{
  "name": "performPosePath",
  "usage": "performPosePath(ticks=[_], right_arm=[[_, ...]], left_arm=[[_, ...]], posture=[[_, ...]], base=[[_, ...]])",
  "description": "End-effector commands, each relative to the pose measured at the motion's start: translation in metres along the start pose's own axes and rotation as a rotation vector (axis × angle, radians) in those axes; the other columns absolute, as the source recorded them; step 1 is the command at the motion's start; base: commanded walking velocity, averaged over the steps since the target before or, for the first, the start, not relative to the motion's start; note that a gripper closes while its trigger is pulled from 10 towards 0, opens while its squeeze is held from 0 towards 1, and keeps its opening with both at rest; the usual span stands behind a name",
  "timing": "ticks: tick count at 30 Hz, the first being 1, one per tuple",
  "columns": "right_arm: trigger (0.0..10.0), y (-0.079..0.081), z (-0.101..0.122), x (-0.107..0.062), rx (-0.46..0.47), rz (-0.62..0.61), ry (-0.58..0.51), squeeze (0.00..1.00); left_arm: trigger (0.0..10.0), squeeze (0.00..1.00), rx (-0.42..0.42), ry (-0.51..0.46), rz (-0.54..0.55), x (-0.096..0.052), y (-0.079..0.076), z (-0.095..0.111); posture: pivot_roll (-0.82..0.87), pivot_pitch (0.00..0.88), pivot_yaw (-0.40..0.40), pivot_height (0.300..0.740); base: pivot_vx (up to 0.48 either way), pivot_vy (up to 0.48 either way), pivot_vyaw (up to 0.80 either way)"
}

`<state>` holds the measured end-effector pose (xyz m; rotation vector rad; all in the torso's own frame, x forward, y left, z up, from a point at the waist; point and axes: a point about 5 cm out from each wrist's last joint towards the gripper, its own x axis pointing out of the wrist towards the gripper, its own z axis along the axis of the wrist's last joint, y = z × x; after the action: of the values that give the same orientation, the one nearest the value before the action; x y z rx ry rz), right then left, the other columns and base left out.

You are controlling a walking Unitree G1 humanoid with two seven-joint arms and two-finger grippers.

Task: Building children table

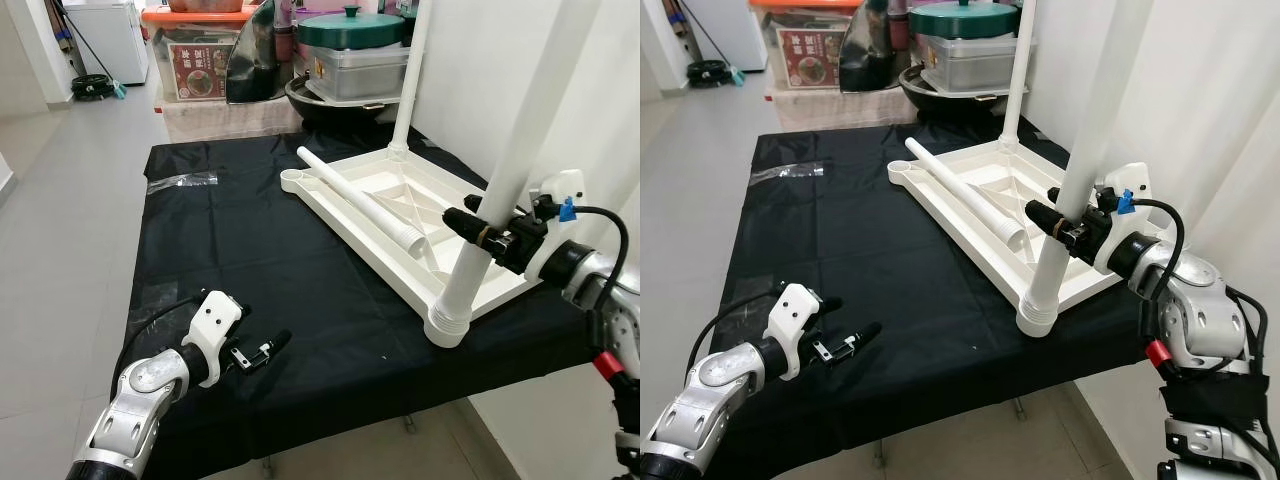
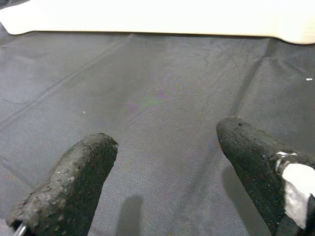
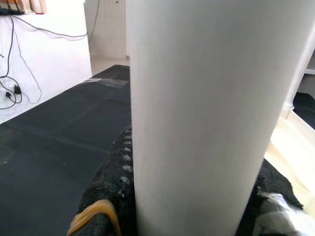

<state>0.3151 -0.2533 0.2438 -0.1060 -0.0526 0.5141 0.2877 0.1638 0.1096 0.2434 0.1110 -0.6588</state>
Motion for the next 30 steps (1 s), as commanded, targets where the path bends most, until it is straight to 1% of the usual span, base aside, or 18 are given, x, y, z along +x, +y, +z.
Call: performPosePath(ticks=[1, 6, 10, 12, 13, 15, 16, 17, 19, 20, 21, 22, 23, 24, 25, 26, 28, 30], right_arm=[[0.0, 0.002, -0.006, -0.001, 0.012, -0.018, 0.006, 0.0], [0.0, 0.013, -0.015, 0.001, 0.07, -0.078, 0.006, 0.0], [0.0, 0.017, -0.018, 0.002, 0.079, -0.107, 0.007, 0.0], [0.0, 0.029, -0.026, 0.007, 0.107, -0.212, 0.022, 0.0], [0.0, 0.029, -0.026, 0.007, 0.107, -0.212, 0.022, 0.0], [0.0, 0.037, -0.034, 0.012, 0.127, -0.307, 0.052, 0.0], [0.0, 0.037, -0.034, 0.012, 0.127, -0.307, 0.052, 0.0], [0.0, 0.042, -0.039, 0.015, 0.141, -0.357, 0.076, 0.0], [0.0, 0.042, -0.039, 0.015, 0.141, -0.357, 0.076, 0.0], [0.0, 0.047, -0.043, 0.018, 0.151, -0.422, 0.093, 0.0], [0.0, 0.047, -0.043, 0.018, 0.151, -0.422, 0.093, 0.0], [0.0, 0.05, -0.047, 0.021, 0.167, -0.518, 0.097, 0.0], [0.0, 0.05, -0.047, 0.021, 0.167, -0.518, 0.097, 0.0], [0.0, 0.057, -0.051, 0.026, 0.218, -0.697, 0.067, 0.0], [0.0, 0.057, -0.051, 0.026, 0.218, -0.697, 0.067, 0.0], [0.0, 0.06, -0.051, 0.026, 0.228, -0.753, 0.059, 0.0], [0.0, 0.06, -0.051, 0.026, 0.228, -0.753, 0.059, 0.0], [0.0, 0.068, -0.051, 0.029, 0.248, -0.84, 0.053, 0.0]], left_arm=[[10.0, 0.0, 0.005, 0.024, -0.001, -0.003, 0.0, -0.004], [10.0, 0.0, 0.002, 0.022, 0.002, -0.002, 0.0, -0.004], [10.0, 0.0, 0.002, 0.023, 0.003, -0.002, 0.0, -0.005], [10.0, 0.0, -0.001, 0.021, 0.007, -0.001, -0.001, -0.005], [10.0, 0.0, -0.001, 0.021, 0.007, -0.001, -0.001, -0.005], [10.0, 0.0, -0.005, 0.019, 0.008, -0.001, -0.002, -0.005], [10.0, 0.0, -0.005, 0.019, 0.008, -0.001, -0.002, -0.005], [10.0, 0.0, -0.006, 0.018, 0.008, 0.0, -0.002, -0.005], [10.0, 0.0, -0.006, 0.018, 0.008, 0.0, -0.002, -0.005], [10.0, 0.0, -0.007, 0.017, 0.01, 0.0, -0.002, -0.005], [10.0, 0.0, -0.007, 0.017, 0.01, 0.0, -0.002, -0.005], [10.0, 0.0, -0.009, 0.014, 0.013, 0.001, -0.003, -0.005], [10.0, 0.0, -0.009, 0.014, 0.013, 0.001, -0.003, -0.005], [10.0, 0.0, -0.012, 0.012, 0.019, 0.001, -0.004, -0.005], [10.0, 0.0, -0.012, 0.012, 0.019, 0.001, -0.004, -0.005], [10.0, 0.0, -0.012, 0.011, 0.02, 0.002, -0.005, -0.005], [10.0, 0.0, -0.012, 0.011, 0.02, 0.002, -0.005, -0.005], [10.0, 0.0, -0.016, 0.011, 0.024, 0.001, -0.005, -0.005]], posture=[[-0.02, 0.0, -0.036, 0.74], [-0.02, 0.0, -0.04, 0.74], [-0.02, 0.0, -0.042, 0.74], [-0.03, 0.0, -0.045, 0.74], [-0.03, 0.0, -0.045, 0.74], [-0.03, 0.0, -0.048, 0.74], [-0.03, 0.0, -0.048, 0.74], [-0.02, 0.0, -0.05, 0.74], [-0.02, 0.0, -0.05, 0.74], [-0.03, 0.0, -0.055, 0.74], [-0.03, 0.0, -0.055, 0.74], [-0.03, 0.0, -0.061, 0.74], [-0.03, 0.0, -0.061, 0.74], [-0.02, 0.0, -0.065, 0.74], [-0.02, 0.0, -0.065, 0.74], [-0.02, 0.0, -0.067, 0.74], [-0.02, 0.0, -0.067, 0.74], [-0.02, 0.0, -0.071, 0.74]], base=[[0.0, 0.0, 0.0], [0.0, 0.0, 0.0], [0.0, 0.0, 0.0], [0.0, 0.0, 0.0], [0.0, 0.0, 0.0], [0.0, 0.0, 0.0], [0.0, 0.0, 0.0], [0.0, 0.0, 0.0], [0.0, 0.0, 0.0], [0.0, 0.0, 0.0], [0.0, 0.0, 0.0], [0.0, 0.0, 0.0], [0.0, 0.0, 0.0], [0.0, 0.0, 0.0], [0.0, 0.0, 0.0], [0.0, 0.0, 0.0], [0.0, 0.0, 0.0], [0.0, 0.0, 0.0]])
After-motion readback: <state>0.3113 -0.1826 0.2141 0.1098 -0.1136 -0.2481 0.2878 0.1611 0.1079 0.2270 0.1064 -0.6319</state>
